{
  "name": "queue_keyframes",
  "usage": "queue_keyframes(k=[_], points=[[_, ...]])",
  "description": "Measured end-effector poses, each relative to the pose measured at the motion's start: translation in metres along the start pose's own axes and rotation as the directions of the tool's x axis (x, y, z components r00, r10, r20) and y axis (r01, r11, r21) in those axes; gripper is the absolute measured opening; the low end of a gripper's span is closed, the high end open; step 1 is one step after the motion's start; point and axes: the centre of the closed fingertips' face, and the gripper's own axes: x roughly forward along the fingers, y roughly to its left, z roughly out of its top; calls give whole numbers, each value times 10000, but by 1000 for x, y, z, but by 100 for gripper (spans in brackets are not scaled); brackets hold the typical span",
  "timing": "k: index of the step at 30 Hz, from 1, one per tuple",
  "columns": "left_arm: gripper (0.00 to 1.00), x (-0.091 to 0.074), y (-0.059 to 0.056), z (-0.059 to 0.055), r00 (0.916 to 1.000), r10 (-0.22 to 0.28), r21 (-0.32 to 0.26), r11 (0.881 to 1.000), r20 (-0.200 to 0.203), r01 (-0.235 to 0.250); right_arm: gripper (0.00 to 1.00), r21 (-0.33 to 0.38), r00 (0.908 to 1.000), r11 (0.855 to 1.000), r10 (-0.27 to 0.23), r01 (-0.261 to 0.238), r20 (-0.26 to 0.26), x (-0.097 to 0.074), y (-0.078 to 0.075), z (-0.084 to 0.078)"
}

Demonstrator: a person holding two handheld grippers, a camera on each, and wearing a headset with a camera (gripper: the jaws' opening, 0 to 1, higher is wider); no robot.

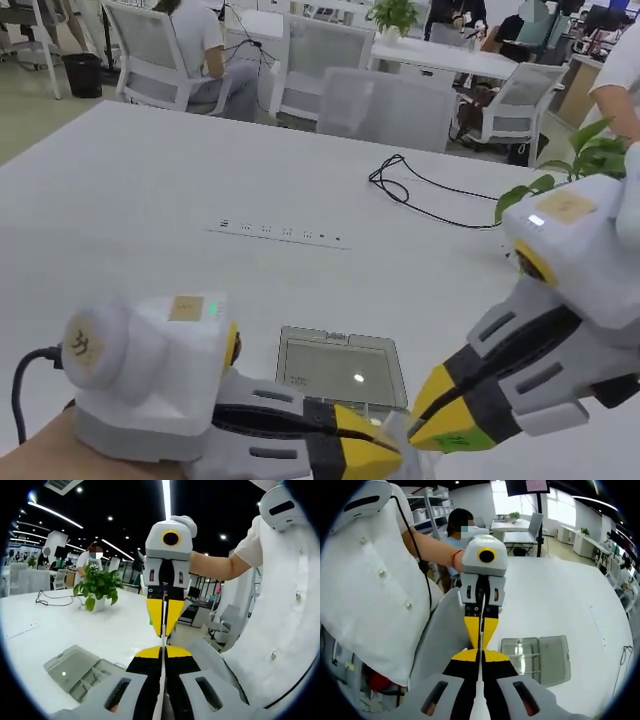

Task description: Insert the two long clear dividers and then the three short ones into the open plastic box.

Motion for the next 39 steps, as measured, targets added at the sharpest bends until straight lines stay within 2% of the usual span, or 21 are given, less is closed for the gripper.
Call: queue_keyframes(k=[13,21,25,31,39], points=[[0,-2,4,-4,9998,182,-318,9993,-89,-184,3,-173,10000,9998,-34,34,-23,4,-1,1],[5,-5,7,-9,9990,411,-364,9985,-170,-417,3,-164,9999,9998,-114,114,-12,3,-3,2],[10,-12,11,-10,9976,690,-491,9964,-101,-695,3,-140,9997,9996,-229,229,36,2,-5,3],[17,-23,19,-17,9930,1161,-537,9917,-226,-1172,3,-71,9989,9990,-446,447,136,0,-9,6],[33,-40,34,-24,9777,2077,-663,9756,-311,-2093,3,10,9970,9973,-738,738,241,-2,-21,8]])
